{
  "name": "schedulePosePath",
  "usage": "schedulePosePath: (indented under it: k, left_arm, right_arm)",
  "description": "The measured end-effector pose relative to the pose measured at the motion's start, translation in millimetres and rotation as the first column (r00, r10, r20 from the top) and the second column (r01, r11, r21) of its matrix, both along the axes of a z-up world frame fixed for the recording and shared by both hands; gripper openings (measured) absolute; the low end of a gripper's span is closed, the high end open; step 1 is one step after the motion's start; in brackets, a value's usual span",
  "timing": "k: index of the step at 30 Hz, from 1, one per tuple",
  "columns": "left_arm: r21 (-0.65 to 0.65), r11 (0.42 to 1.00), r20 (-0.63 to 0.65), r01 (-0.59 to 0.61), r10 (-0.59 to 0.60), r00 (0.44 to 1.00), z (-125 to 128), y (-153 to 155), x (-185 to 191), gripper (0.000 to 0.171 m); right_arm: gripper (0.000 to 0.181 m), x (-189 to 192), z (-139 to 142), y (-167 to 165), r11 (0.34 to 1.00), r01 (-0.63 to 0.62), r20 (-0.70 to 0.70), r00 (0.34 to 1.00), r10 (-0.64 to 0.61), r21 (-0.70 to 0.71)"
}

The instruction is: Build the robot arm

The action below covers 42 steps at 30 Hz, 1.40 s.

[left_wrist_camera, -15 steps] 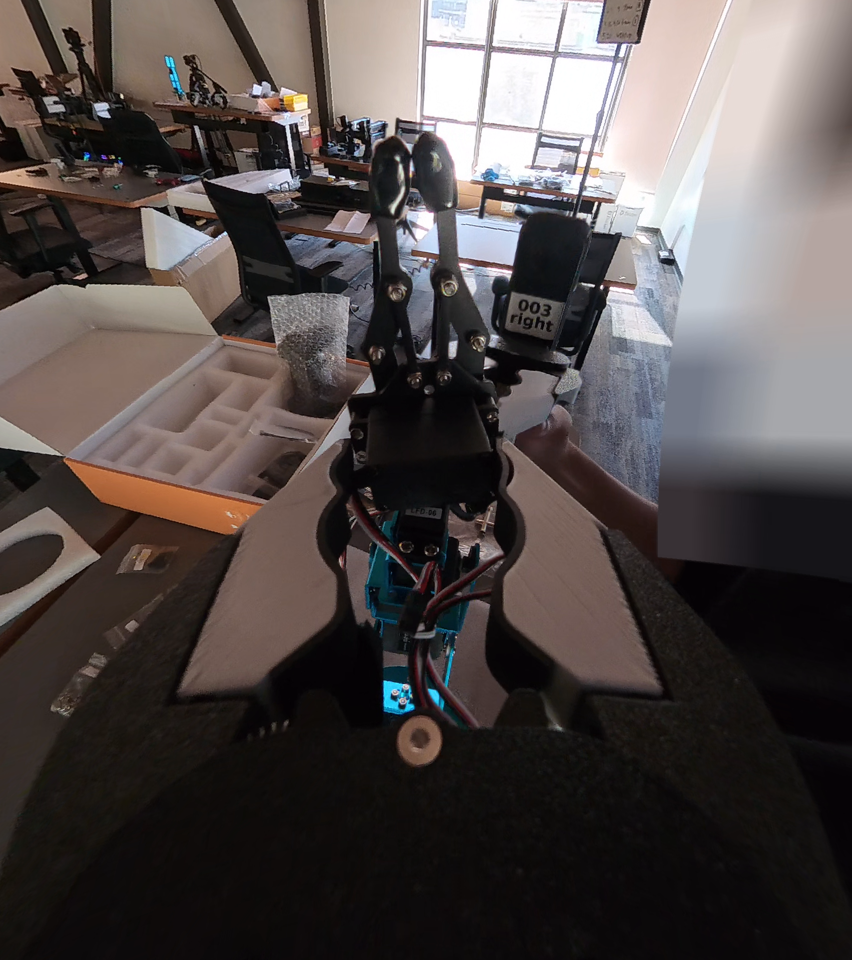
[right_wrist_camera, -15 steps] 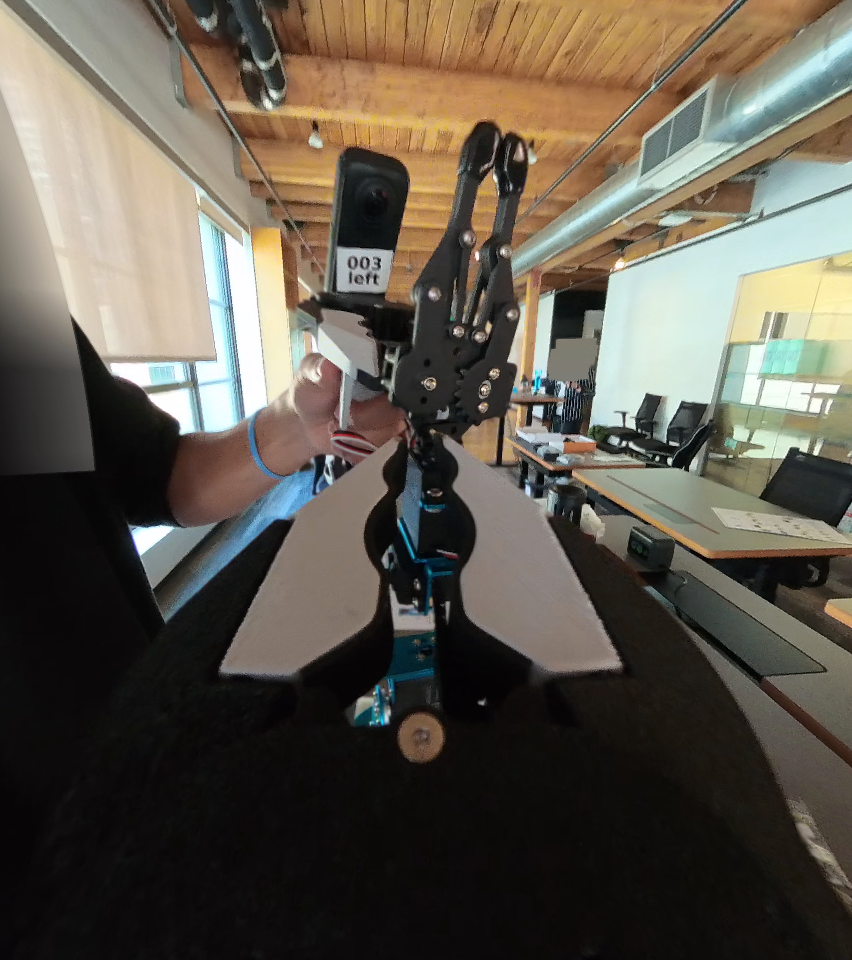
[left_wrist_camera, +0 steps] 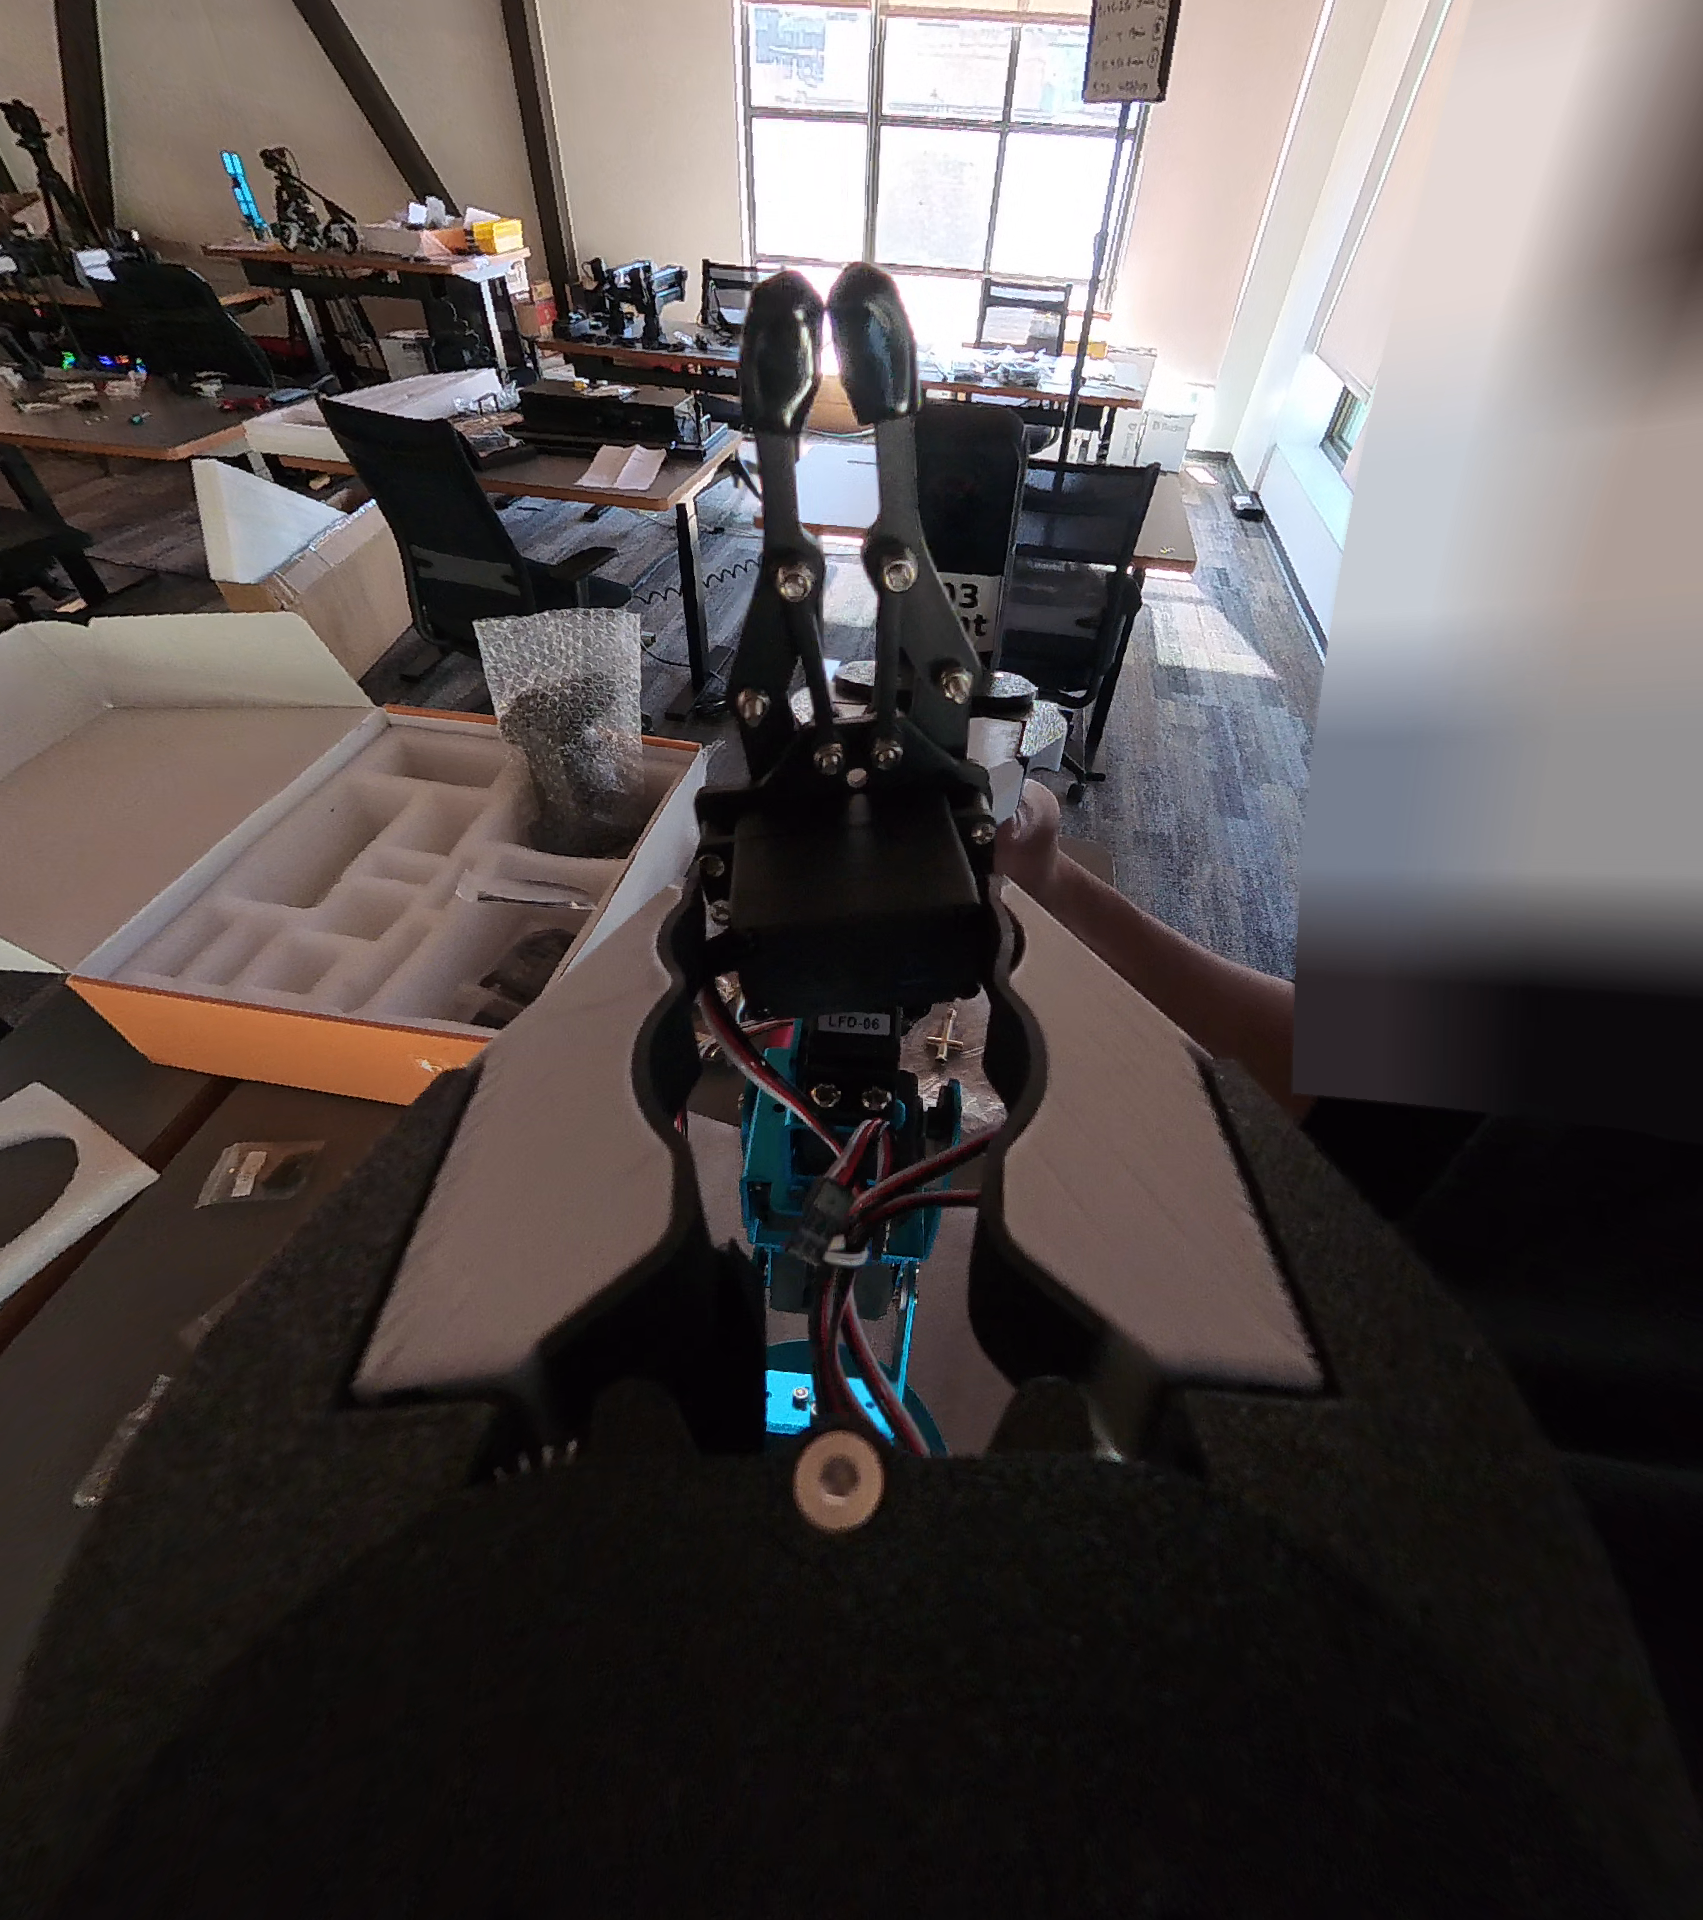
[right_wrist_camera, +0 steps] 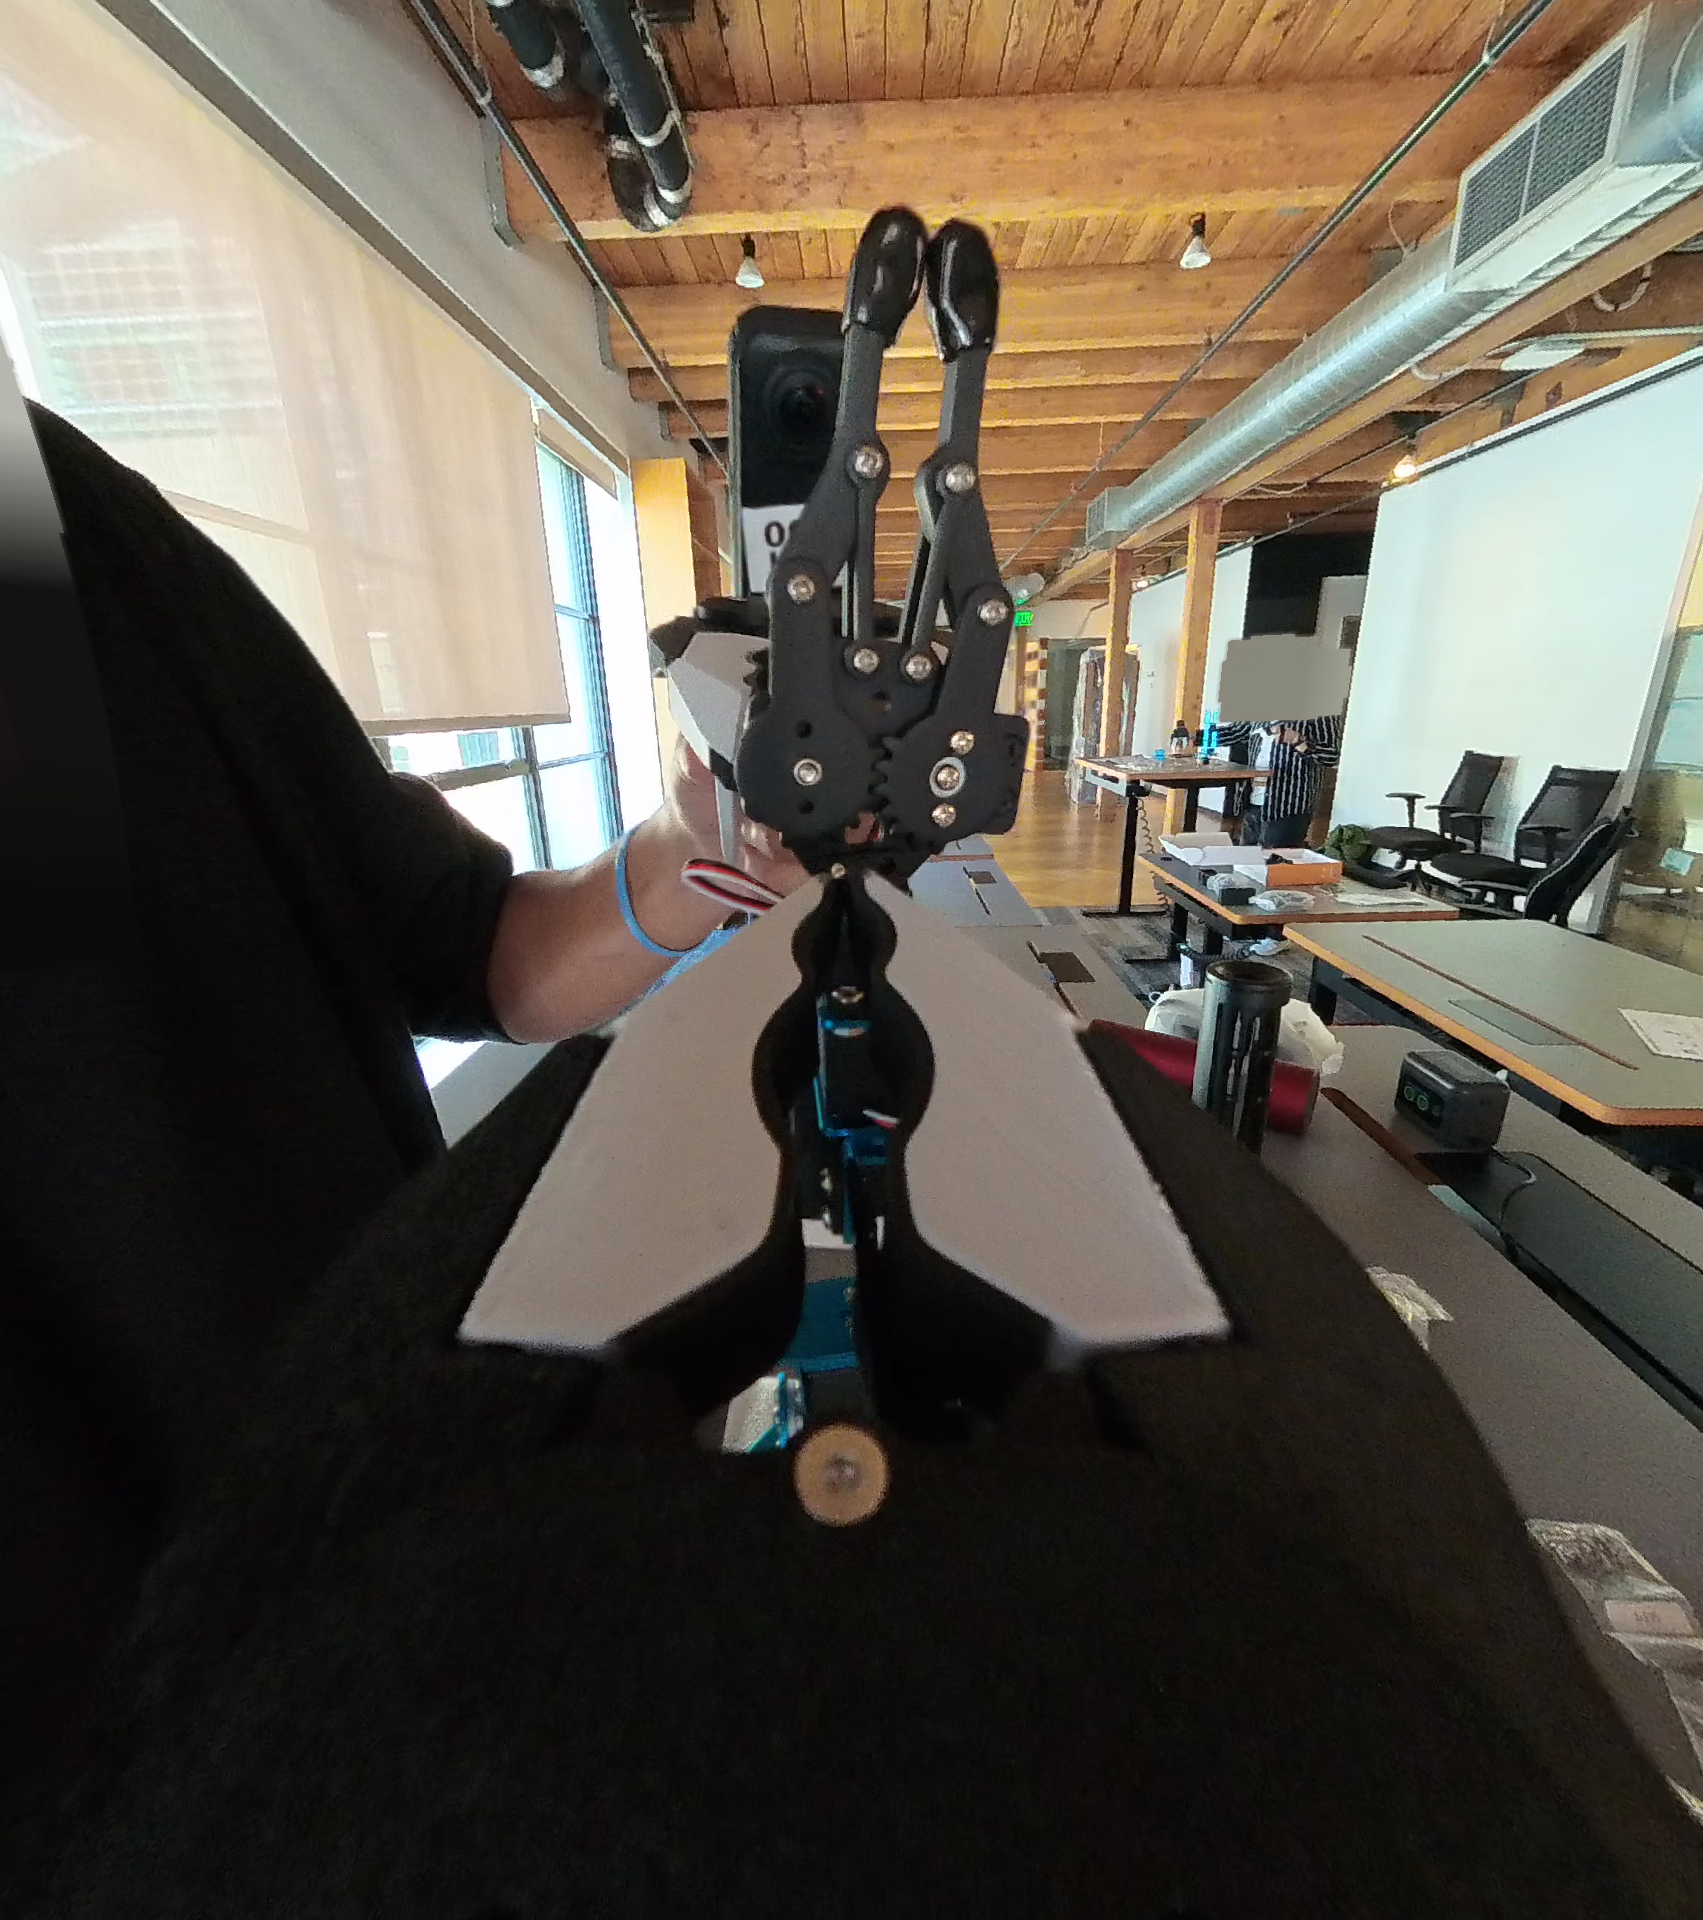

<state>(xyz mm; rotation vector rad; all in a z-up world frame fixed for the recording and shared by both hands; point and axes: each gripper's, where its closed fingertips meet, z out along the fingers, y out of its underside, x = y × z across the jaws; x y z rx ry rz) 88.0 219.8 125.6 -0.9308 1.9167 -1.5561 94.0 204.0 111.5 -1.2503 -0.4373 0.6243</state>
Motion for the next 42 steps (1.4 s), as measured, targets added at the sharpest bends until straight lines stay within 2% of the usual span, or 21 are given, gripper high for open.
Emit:
schedulePosePath:
  k: [10,21,30,35,37,42]
  left_arm:
    - [0.009,0.999,0.021,0.035,-0.035,0.999,1,-5,-2,0.052]
    - [-0.002,1.0,0.069,-0.013,0.013,0.998,1,-6,3,0.051]
    - [-0.029,1.0,0.073,-0.013,0.015,0.997,2,-6,4,0.051]
    - [0.005,1.0,0.083,-0.006,0.005,0.997,2,-5,3,0.051]
    - [0.019,1.0,0.099,0.02,-0.022,0.995,2,-4,2,0.051]
    - [0.056,0.989,0.096,0.134,-0.139,0.986,3,-4,4,0.052]
  right_arm:
    - [0.0,-4,-1,-1,0.996,-0.074,-0.009,0.997,0.074,-0.045]
    - [0.0,0,-4,-3,0.998,-0.009,0.025,1.0,0.01,-0.061]
    - [0.0,1,-4,-2,0.997,-0.026,-0.026,0.999,0.024,-0.067]
    - [0.001,4,-5,-1,0.995,0.092,-0.035,0.995,-0.093,-0.045]
    - [0.014,5,-7,-2,0.984,0.174,-0.038,0.984,-0.176,-0.045]
    - [0.029,3,-9,-7,0.951,0.306,-0.095,0.946,-0.309,-0.046]
